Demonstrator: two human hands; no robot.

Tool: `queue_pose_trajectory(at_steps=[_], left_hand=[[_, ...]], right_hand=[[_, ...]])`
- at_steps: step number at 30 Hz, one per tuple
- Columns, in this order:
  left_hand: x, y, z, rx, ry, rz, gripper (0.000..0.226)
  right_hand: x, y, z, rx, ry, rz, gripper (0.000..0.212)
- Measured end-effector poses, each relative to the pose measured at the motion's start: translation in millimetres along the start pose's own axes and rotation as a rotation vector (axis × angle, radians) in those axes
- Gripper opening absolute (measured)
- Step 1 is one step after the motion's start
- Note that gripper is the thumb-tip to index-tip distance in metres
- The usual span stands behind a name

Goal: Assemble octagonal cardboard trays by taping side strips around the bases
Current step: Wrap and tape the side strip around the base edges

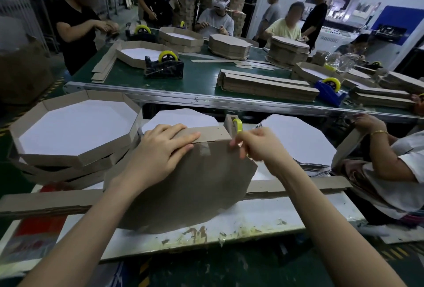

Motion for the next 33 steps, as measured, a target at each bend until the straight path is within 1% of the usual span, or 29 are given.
queue_pose_trajectory(at_steps=[1,2,3,4,5,7,8,9,11,13,16,20,22,25,27,30,32,33], left_hand=[[-1.0,0.1,3.6,-0.018,0.0,-0.004,0.04],[-2.1,0.8,6.9,-0.029,0.0,-0.009,0.043],[-2.9,1.7,8.3,-0.032,0.004,-0.011,0.044],[-2.8,2.6,8.4,-0.026,0.007,-0.013,0.045],[-2.3,3.5,7.1,-0.02,0.014,-0.013,0.046],[-1.3,5.0,4.4,-0.019,0.024,-0.013,0.045],[-0.7,5.2,3.5,-0.019,0.024,-0.009,0.043],[-0.7,5.2,2.8,-0.02,0.025,-0.003,0.04],[-0.3,5.2,1.3,-0.013,0.029,0.011,0.04],[0.7,5.3,1.5,-0.004,0.035,0.03,0.038],[0.8,4.6,3.3,-0.001,0.061,0.033,0.036],[-0.4,2.1,7.2,-0.017,0.087,0.01,0.034],[-0.2,1.2,6.8,-0.016,0.117,0.02,0.032],[0.9,-0.3,4.8,0.01,0.172,0.04,0.033],[1.4,-2.4,4.2,0.022,0.211,0.041,0.031],[5.3,-5.6,2.2,0.091,0.337,0.066,0.023],[9.8,-9.9,5.4,0.136,0.366,0.139,0.026],[11.3,-12.8,8.8,0.145,0.331,0.169,0.029]], right_hand=[[8.5,-4.8,-9.3,0.113,-0.023,0.111,0.032],[13.0,-9.5,-18.7,0.217,0.008,0.201,0.032],[11.7,-13.6,-28.2,0.293,0.072,0.243,0.029],[4.5,-19.2,-33.9,0.316,0.134,0.216,0.021],[-7.0,-27.6,-33.4,0.279,0.186,0.12,0.017],[-27.6,-40.8,-22.7,0.155,0.279,-0.118,0.034],[-33.1,-43.0,-20.0,0.122,0.289,-0.193,0.041],[-35.4,-44.3,-20.0,0.114,0.256,-0.231,0.042],[-36.1,-45.8,-24.0,0.14,0.165,-0.246,0.03],[-36.2,-45.8,-25.6,0.177,0.131,-0.24,0.024],[-38.6,-44.6,-15.8,0.14,0.092,-0.255,0.026],[-35.4,-42.2,-9.0,0.135,0.17,-0.277,0.032],[-35.1,-41.2,-11.5,0.168,0.214,-0.246,0.033],[-37.8,-37.1,-17.7,0.292,0.275,-0.112,0.031],[-38.7,-34.2,-19.4,0.337,0.282,-0.035,0.03],[-38.0,-32.9,-19.5,0.344,0.294,0.007,0.031],[-37.6,-32.0,-20.9,0.345,0.297,0.01,0.031],[-37.9,-31.0,-22.2,0.35,0.298,0.008,0.031]])
Point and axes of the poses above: each hand's wrist, its own y-axis away from the middle knuckle, its own x-axis out of the back of the hand, z = x × y, the point moved 7 cm from there along -y, towards the middle knuckle, and after that the axes turned 2 degrees about -x, right-handed, at the moved point
